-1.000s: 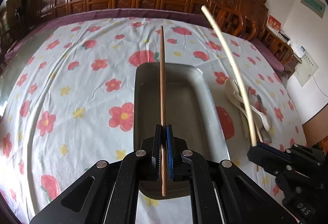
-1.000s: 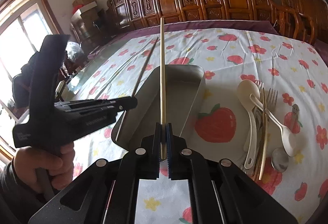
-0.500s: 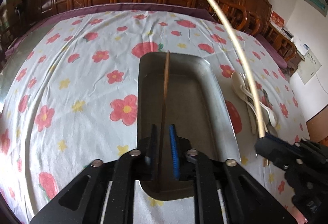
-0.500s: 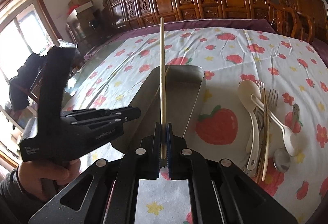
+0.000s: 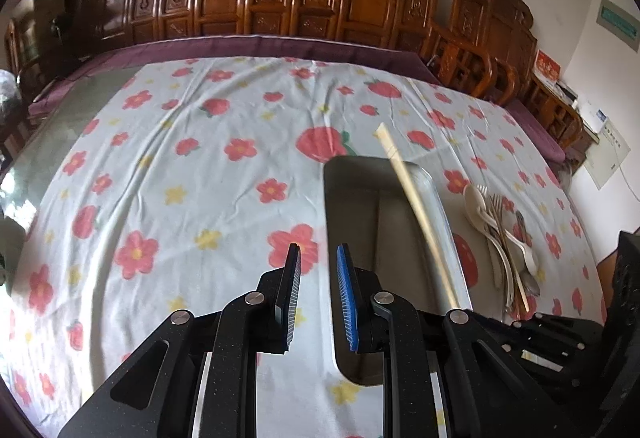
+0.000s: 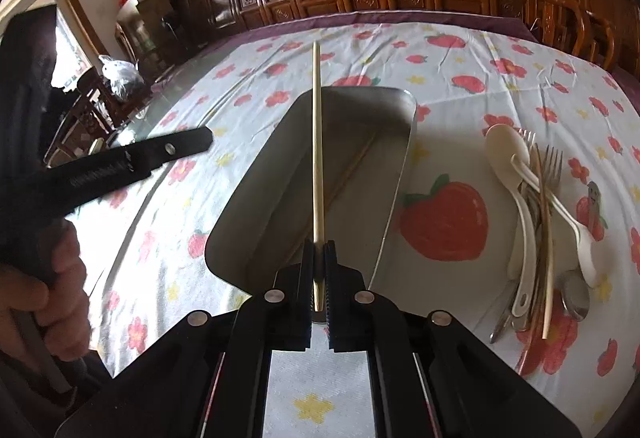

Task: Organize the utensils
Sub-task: 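Carry both chopsticks over the grey tray and open both tools to drop them, then return the right tool to the pile and grasp another bamboo chopstick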

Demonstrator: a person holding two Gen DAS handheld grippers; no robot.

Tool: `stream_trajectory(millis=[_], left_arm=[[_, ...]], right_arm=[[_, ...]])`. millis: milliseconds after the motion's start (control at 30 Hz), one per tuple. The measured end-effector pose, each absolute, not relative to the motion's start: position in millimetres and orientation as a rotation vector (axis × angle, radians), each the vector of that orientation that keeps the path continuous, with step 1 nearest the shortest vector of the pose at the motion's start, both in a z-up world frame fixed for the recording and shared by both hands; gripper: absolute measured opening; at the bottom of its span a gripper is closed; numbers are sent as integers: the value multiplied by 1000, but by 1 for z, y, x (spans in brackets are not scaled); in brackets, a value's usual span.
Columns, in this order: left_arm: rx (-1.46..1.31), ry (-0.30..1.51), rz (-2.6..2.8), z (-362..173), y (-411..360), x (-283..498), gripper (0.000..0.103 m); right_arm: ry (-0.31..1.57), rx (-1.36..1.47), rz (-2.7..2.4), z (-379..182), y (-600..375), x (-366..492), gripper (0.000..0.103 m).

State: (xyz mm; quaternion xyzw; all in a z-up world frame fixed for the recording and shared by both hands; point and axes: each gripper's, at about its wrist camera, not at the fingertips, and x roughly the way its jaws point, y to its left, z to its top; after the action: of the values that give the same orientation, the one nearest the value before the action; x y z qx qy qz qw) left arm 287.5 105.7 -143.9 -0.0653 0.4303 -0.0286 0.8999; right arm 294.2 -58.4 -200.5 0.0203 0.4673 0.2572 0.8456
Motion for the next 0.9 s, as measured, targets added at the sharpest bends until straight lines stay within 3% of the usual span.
stream_trajectory(millis=[67,167,467,833,900], left_arm=[[-138,886,-58,-142,109,288,17],[-132,876,-65,-139,109,287,17],[-110,863,-109,-135,96,280,20],[-71,838,-166,-132,64,268,56],[-61,831,-173,-133,57,266,64]], right_arm=[[988,29,545,-202,-56,295,9],[974,15,558,-203,-54,291,37],[890,-20,583,-179,-86,277,37],[872,-120,433,-174,-179,278,36],[888,-119,408,-180,-192,281,32]])
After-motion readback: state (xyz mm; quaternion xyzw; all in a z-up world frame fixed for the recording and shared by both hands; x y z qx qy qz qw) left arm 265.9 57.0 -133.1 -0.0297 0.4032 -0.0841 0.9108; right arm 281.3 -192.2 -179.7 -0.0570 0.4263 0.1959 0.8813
